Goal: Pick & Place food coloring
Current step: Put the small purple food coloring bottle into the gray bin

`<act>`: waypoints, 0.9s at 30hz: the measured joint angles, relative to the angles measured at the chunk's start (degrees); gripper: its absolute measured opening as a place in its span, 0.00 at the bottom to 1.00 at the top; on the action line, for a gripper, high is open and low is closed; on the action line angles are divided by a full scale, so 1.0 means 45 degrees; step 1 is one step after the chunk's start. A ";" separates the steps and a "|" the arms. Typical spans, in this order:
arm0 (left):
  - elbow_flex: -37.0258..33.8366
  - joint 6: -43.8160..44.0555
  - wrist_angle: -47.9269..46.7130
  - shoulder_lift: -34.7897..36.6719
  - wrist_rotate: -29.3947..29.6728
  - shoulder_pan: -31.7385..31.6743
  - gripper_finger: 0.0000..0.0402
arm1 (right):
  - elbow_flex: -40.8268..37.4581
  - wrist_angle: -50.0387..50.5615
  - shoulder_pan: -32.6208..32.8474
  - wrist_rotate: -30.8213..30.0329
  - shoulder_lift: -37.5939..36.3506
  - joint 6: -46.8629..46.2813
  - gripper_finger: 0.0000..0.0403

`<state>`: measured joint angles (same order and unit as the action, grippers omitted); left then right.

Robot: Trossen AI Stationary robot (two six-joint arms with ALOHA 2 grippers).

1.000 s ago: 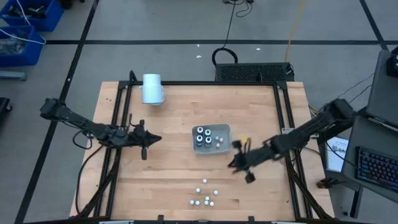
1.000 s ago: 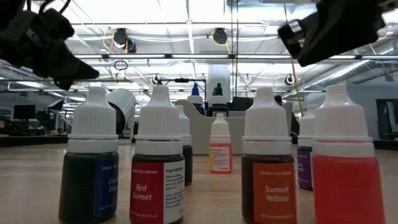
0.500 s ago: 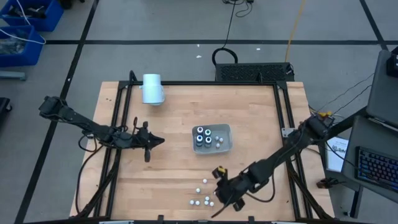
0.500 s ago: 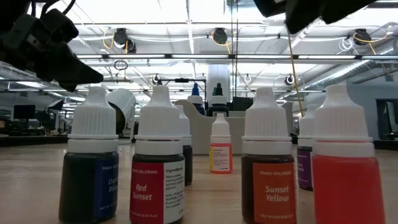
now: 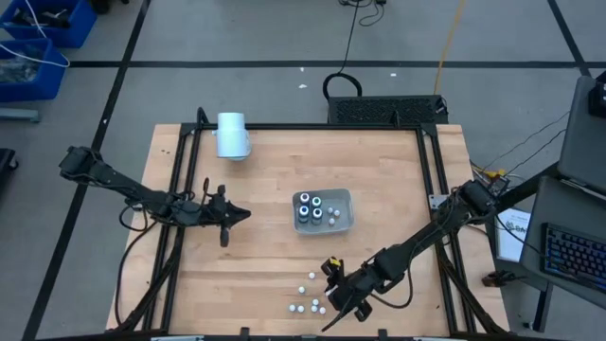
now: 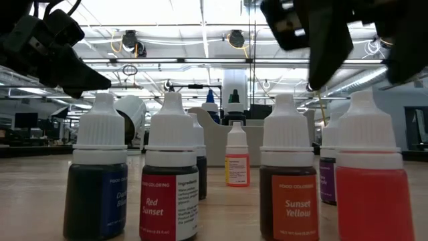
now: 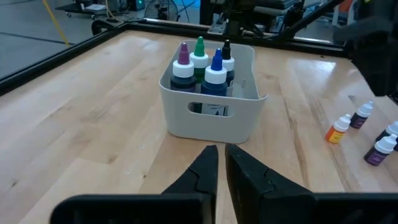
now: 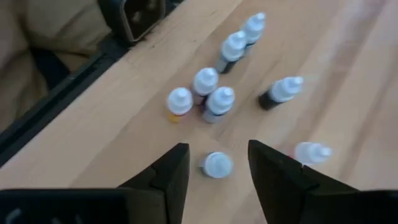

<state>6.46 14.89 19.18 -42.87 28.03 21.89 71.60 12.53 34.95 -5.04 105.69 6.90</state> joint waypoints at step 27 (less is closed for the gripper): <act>0.0005 -0.0037 -0.0015 0.0000 0.0102 0.0000 0.09 | -0.2927 -0.5444 -0.0594 0.1166 0.0015 -0.0354 0.36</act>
<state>6.48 14.72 19.11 -42.87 28.49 21.89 58.43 -11.96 32.27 0.20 105.75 5.31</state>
